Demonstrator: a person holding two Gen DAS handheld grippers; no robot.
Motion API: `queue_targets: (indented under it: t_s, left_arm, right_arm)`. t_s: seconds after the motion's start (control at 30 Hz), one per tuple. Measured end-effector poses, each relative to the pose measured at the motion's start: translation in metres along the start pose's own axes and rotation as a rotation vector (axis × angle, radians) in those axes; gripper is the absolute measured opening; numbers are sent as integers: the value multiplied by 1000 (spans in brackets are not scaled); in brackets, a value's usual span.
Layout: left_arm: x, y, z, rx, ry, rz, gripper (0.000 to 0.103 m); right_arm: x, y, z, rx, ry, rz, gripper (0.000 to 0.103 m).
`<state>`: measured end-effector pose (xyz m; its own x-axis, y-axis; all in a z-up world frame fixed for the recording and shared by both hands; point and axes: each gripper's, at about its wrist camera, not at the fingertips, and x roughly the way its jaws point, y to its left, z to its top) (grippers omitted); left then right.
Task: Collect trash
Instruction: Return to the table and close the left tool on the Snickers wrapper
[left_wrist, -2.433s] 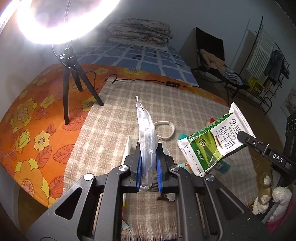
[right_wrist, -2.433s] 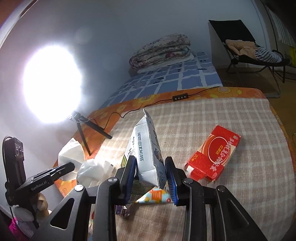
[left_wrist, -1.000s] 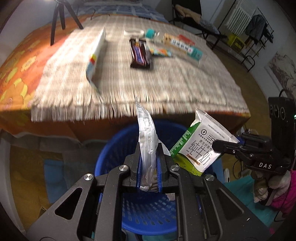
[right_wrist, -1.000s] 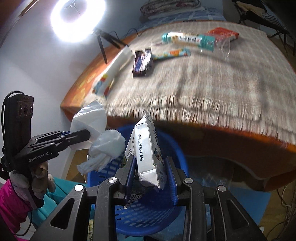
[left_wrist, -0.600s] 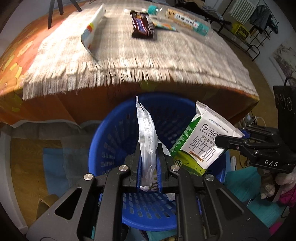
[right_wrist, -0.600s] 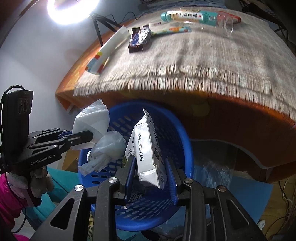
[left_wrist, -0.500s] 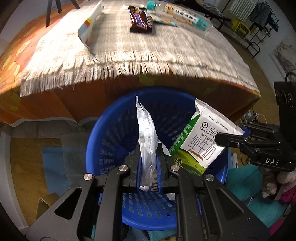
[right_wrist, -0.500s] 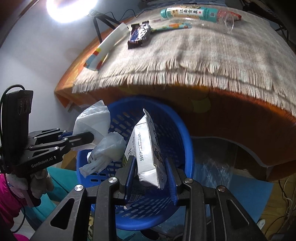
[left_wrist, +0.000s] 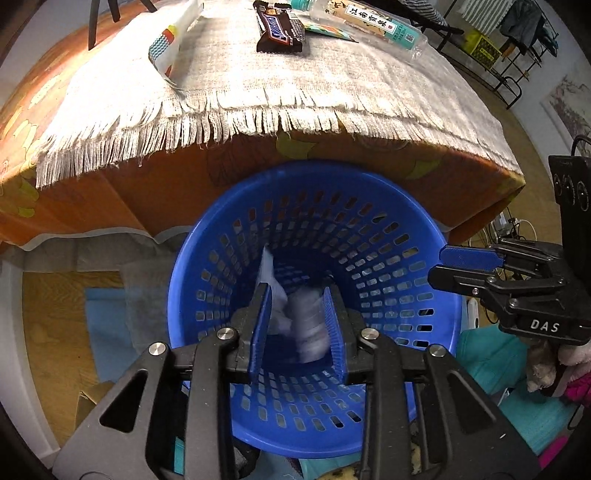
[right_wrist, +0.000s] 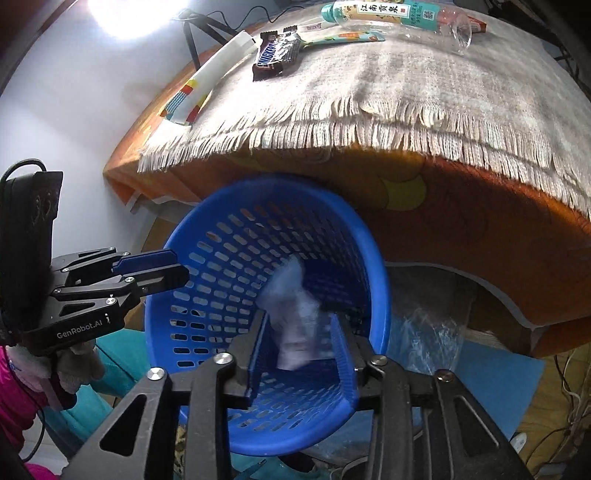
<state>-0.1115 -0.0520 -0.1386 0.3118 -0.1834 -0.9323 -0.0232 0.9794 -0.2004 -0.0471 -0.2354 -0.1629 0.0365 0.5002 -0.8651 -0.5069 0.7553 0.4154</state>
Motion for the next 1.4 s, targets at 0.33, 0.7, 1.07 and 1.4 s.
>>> queue_targets:
  t_s: [0.33,0.7,1.07,1.4]
  left_arm:
    - [-5,5,6,-20,-13,6,29]
    - [-15,9,19,-39,-43,8,29]
    - [-34,9,44,-38,-107,9,49]
    - [-56,8,89,-8,-188,26,49]
  right_arm:
    - [-7,5,1,-26,-29,-32,62]
    - [-19,7,7,-50,-77,-92,83]
    - [-39,8,25,-81,-142,-162,85]
    - [-68,2,61,-89,-225,-176,85]
